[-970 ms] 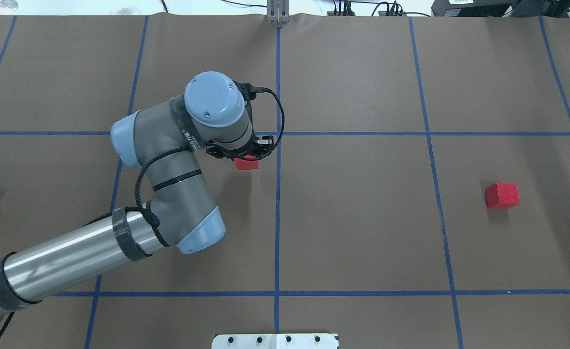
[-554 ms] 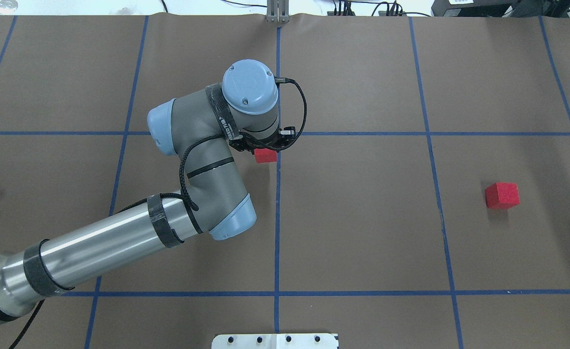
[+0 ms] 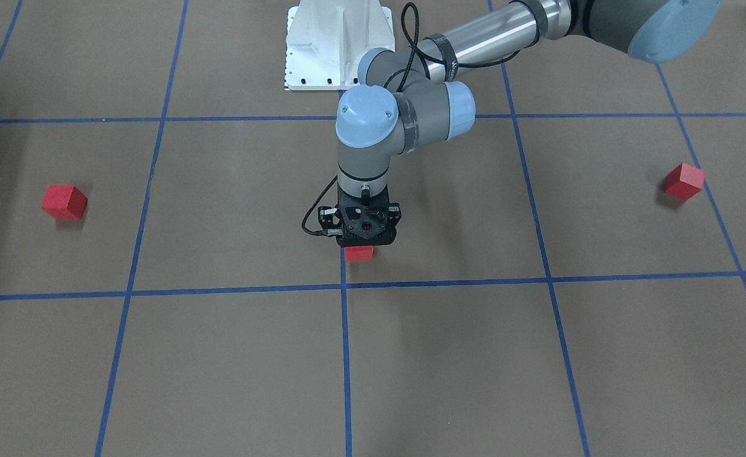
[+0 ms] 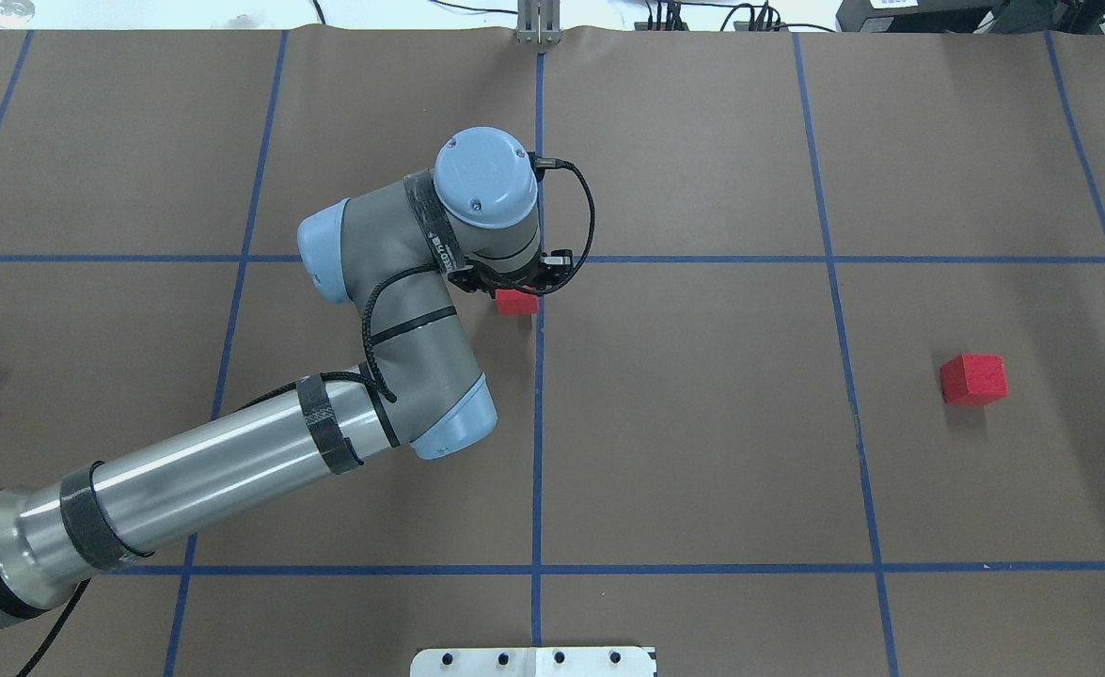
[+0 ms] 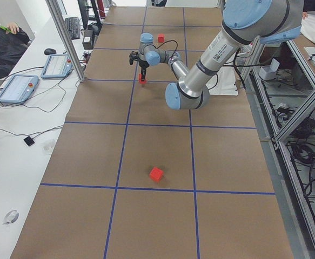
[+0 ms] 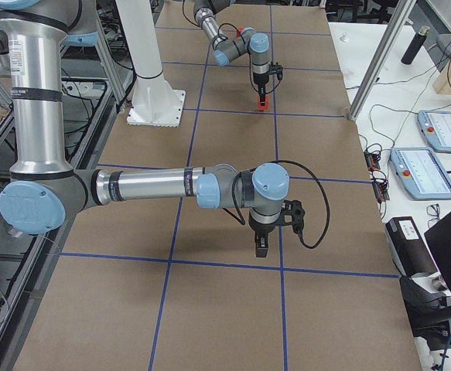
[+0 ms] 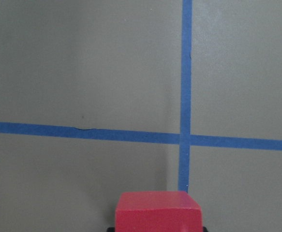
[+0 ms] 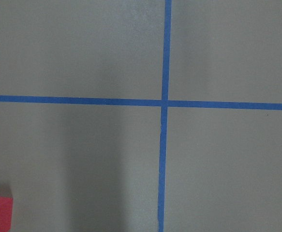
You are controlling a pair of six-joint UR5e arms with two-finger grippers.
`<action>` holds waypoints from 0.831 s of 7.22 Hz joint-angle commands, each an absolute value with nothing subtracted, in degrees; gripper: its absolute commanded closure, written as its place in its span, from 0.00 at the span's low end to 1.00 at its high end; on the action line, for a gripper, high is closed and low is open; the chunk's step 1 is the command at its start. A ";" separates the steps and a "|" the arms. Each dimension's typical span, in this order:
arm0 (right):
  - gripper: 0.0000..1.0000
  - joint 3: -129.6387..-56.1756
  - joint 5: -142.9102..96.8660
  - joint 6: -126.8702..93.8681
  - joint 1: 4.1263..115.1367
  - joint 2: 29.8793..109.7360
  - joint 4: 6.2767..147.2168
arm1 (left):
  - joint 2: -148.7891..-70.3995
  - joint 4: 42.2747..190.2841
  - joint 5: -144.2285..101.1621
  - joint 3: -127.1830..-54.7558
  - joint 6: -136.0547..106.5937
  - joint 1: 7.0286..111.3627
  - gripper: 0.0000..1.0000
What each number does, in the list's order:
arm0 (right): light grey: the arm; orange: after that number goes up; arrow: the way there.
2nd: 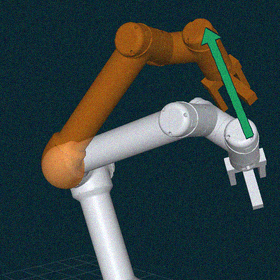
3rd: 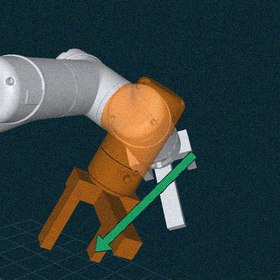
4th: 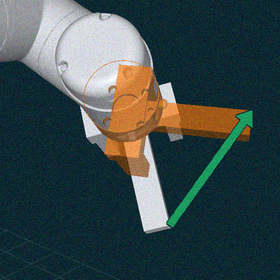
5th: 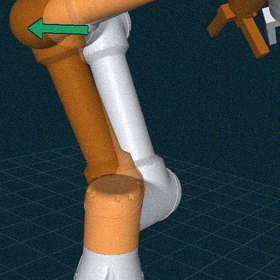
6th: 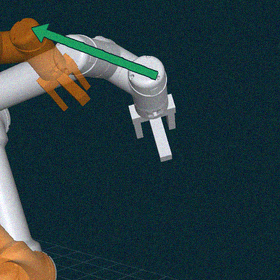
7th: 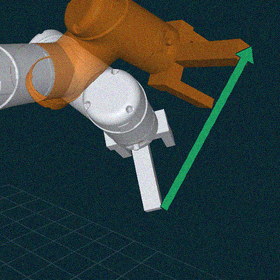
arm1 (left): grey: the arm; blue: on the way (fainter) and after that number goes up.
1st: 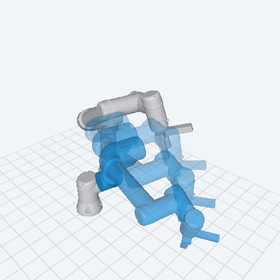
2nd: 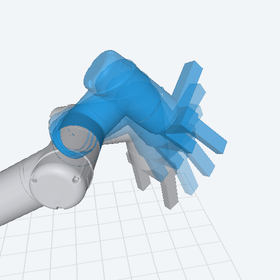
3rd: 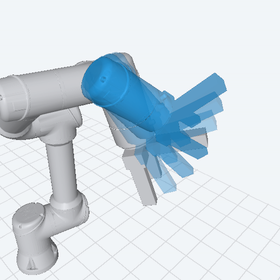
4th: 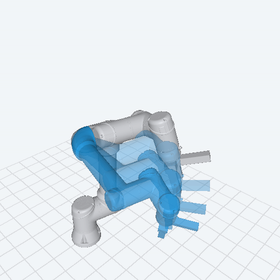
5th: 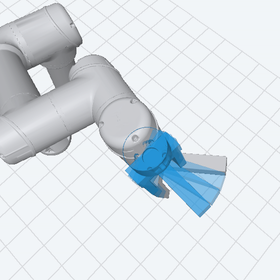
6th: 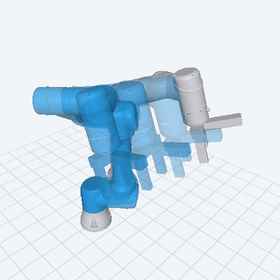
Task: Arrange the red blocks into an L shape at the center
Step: 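Grasp the red cube with the left gripper and carry it to the center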
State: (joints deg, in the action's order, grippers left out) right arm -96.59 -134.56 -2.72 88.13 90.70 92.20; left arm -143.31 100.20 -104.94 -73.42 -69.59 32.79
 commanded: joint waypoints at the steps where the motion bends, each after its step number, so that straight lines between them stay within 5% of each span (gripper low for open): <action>1: 0.01 -96.50 -134.56 -2.64 88.07 90.70 92.20 | -143.52 100.46 -104.94 -72.95 -68.99 32.61 1.00; 6: 0.01 -96.50 -134.56 -2.72 88.15 90.70 92.20 | -147.75 100.28 -104.85 -67.59 -68.91 32.52 1.00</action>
